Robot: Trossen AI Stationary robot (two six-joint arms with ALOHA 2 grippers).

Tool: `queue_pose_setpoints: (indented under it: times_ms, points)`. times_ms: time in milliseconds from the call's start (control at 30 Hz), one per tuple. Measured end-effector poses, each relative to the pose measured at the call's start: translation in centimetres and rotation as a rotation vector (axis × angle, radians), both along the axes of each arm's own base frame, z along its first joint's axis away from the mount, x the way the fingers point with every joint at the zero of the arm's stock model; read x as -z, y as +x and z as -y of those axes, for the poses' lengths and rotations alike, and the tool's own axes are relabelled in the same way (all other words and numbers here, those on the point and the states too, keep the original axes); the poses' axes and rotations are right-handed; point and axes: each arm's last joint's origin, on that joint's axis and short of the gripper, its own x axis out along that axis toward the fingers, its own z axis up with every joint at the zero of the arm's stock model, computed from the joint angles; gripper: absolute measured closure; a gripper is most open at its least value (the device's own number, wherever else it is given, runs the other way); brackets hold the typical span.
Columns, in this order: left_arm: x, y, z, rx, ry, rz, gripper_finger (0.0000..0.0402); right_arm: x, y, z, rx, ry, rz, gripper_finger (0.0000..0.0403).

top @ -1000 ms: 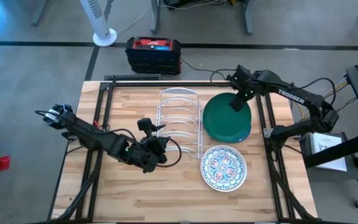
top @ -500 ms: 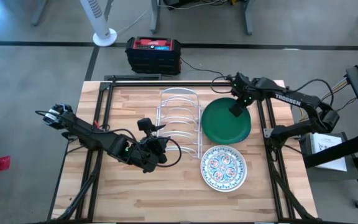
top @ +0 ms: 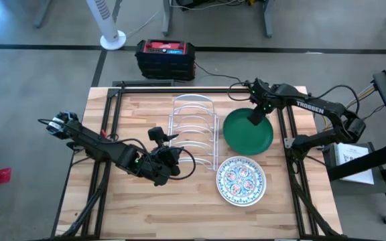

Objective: Sort dishes
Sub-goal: Remove the green plate from the dish rack

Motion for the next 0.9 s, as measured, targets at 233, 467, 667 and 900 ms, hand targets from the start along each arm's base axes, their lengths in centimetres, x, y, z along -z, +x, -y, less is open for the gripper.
queue_pose_setpoints:
  times_ms: [233,467,667,900]
  points:
    - [0.0,0.0,0.0,0.000,0.000,0.001,0.0157,0.0,0.2,-0.2,-0.009,0.068,0.064,0.0269]
    - [0.0,0.0,0.0,0.000,0.001,-0.001,0.0157,2.6,1.8,-1.4,-0.094,0.181,0.233,0.0296]
    - [0.0,0.0,0.0,0.000,0.001,-0.003,0.0157,4.8,2.3,-2.6,-0.110,0.225,0.214,0.0343]
    - [0.0,0.0,0.0,0.000,0.002,-0.005,0.0157,6.1,2.3,-2.9,-0.115,0.230,0.205,0.0385]
